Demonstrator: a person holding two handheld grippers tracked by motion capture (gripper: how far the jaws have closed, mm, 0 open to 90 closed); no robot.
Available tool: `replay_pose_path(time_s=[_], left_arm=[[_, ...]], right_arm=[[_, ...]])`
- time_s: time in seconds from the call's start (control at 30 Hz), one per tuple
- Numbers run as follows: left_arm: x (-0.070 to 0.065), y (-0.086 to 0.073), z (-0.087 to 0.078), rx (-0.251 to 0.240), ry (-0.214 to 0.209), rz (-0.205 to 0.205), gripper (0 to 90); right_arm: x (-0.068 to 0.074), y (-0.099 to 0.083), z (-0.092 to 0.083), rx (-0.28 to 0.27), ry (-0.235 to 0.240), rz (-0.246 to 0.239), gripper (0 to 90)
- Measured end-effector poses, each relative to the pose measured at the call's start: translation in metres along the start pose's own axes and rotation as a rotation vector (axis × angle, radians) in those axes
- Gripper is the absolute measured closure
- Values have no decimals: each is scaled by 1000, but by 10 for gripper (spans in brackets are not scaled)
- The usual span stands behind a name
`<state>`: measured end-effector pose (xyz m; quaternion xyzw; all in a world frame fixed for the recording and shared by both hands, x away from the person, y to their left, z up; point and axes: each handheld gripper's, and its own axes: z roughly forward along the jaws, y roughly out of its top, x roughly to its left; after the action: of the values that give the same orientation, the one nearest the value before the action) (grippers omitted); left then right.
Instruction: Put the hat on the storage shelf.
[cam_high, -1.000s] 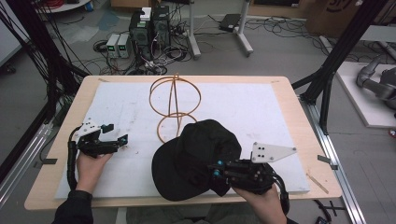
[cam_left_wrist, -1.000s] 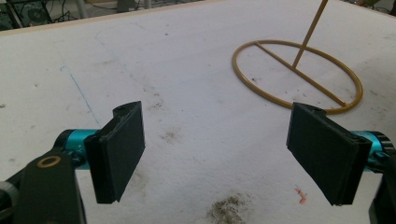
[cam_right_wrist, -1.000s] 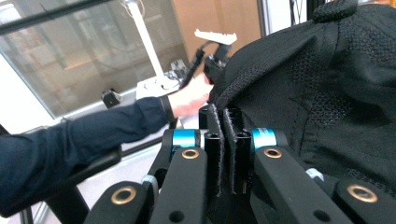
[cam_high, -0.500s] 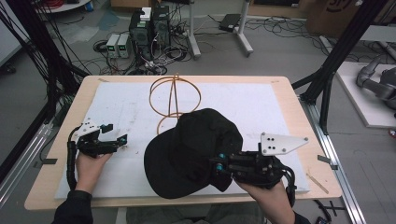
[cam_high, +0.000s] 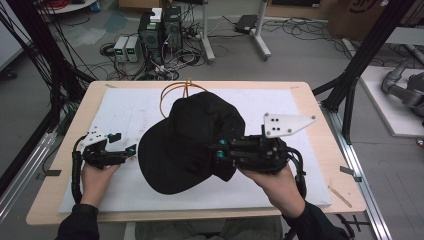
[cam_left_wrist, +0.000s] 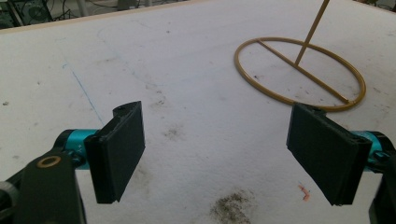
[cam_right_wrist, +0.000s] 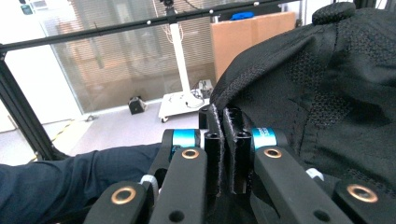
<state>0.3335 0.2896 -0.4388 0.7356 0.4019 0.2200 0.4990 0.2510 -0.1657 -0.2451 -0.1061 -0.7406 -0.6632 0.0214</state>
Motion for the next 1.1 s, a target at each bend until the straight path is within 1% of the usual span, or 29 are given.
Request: replay_pose_path(time_s=[0.03, 0.1, 0.23, 0.37, 0.53, 0.67, 0.73, 0.77, 0.87, 0.97, 1.1], left_arm=[[0, 0, 0, 1, 0, 1, 194], [0, 0, -1, -1, 2, -2, 194], [1, -1, -2, 1, 3, -2, 193], [1, -1, -2, 2, 5, -1, 192], [1, -1, -1, 1, 3, -2, 192], [1, -1, 0, 2, 4, 0, 192], [1, -1, 0, 5, 3, 1, 192], [1, -1, 0, 6, 3, 1, 192], [1, -1, 0, 7, 3, 0, 192], [1, -1, 1, 11, -1, 3, 192], [1, -1, 1, 14, -1, 3, 192]], right_arm=[[-3, 2, 3, 3, -2, 1, 887], [-9, 5, 8, 6, 9, 6, 887], [-19, 12, 15, 7, 26, -7, 887], [-28, 22, 21, -1, 21, -24, 887], [-45, 36, 27, -12, 20, -42, 887], [-57, 43, 32, -10, 21, -59, 887], [-63, 46, 35, -19, 24, -59, 886], [-65, 47, 36, -21, 23, -70, 887], [-70, 51, 41, -22, 9, -92, 887], [-77, 56, 45, -27, -2, -92, 887], [-88, 59, 49, -14, -27, -92, 886]])
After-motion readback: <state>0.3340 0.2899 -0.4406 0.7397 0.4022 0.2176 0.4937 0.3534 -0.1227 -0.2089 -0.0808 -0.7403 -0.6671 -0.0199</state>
